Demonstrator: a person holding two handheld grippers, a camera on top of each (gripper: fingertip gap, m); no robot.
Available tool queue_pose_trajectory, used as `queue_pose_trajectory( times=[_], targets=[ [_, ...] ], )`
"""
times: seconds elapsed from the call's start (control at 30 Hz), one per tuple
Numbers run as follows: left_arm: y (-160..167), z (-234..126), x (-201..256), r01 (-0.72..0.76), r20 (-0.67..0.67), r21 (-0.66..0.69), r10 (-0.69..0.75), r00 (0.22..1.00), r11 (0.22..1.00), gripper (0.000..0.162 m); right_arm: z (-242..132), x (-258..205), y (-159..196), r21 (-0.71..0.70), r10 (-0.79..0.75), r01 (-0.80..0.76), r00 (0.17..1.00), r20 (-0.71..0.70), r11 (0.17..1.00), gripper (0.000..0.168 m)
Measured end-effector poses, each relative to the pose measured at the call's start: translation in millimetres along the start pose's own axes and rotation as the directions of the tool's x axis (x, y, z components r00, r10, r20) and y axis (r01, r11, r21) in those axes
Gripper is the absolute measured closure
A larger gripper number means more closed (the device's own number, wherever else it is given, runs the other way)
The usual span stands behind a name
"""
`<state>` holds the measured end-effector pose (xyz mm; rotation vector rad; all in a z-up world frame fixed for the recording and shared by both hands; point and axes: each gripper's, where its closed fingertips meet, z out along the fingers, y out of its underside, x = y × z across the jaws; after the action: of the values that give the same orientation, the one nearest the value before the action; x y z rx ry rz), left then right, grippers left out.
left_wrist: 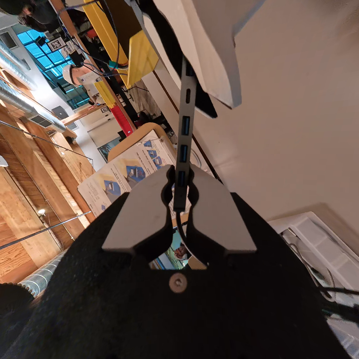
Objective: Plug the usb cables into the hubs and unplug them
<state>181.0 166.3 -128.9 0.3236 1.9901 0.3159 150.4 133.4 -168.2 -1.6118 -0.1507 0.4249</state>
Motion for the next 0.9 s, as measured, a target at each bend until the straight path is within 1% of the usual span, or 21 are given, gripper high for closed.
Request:
queue_pose_trajectory(
  times=[0.1,0.3,0.4,0.47,0.5,0.57,0.63,0.7,0.77,0.83,0.9],
  targets=[
    [-1.1,0.6,-4.1,-0.042,0.015,-0.008,0.042,0.999,0.999,0.152,2.0,2.0,-1.1,0.017,-0.016,0.016,0.999,-0.031,1.0,0.132],
    [-1.4,2.9,-3.2,-0.082,0.031,0.003,0.082,0.996,0.997,0.152,1.3,0.1,0.7,-0.007,0.008,-0.008,1.0,-0.014,1.0,0.132],
    [1.0,5.1,-4.3,-0.087,0.043,-0.007,0.087,0.995,0.996,0.152,3.3,3.6,0.4,0.005,-0.005,0.006,0.999,-0.054,1.0,0.132],
    [2.5,6.8,-3.7,-0.036,0.042,-0.002,0.036,0.998,0.999,0.15,2.8,6.9,-0.7,0.015,-0.005,0.006,0.997,-0.078,1.0,0.132],
    [5.0,8.3,-3.1,0.016,0.039,-0.006,-0.015,0.999,1.0,0.146,2.2,9.3,0.5,0.012,-0.005,0.006,0.996,-0.088,1.0,0.132],
    [13.9,10.9,-7.5,0.155,0.075,-0.02,-0.154,0.985,0.988,0.131,-0.1,14.5,1.9,0.019,-0.001,0.003,0.994,-0.109,1.0,0.132],
    [23.8,11.3,-8.6,0.298,0.083,-0.023,-0.296,0.952,0.954,0.121,-4.6,21.5,-2.0,0.046,-0.001,0.008,0.988,-0.153,0.999,0.132],
    [31.3,8.3,-12.1,0.445,0.101,0.003,-0.443,0.891,0.895,0.115,-8.6,25.5,-5.9,0.066,0.006,0.005,0.986,-0.169,0.998,0.132],
    [38.0,3.1,-16.0,0.606,0.111,0.042,-0.606,0.787,0.794,0.114,-14.2,33.5,-8.9,0.088,-0.001,0.021,0.976,-0.217,0.996,0.132],
    [45.6,-4.6,-21.6,0.759,0.113,0.103,-0.765,0.634,0.643,0.113,-15.9,36.9,-6.7,0.072,-0.023,0.041,0.972,-0.236,0.997,0.132],
    [53.9,-15.5,-28.1,0.885,0.069,0.19,-0.905,0.419,0.424,0.109,-14.4,36.1,-4.5,0.05,-0.057,0.071,0.967,-0.25,0.996,0.132]
  ],
)
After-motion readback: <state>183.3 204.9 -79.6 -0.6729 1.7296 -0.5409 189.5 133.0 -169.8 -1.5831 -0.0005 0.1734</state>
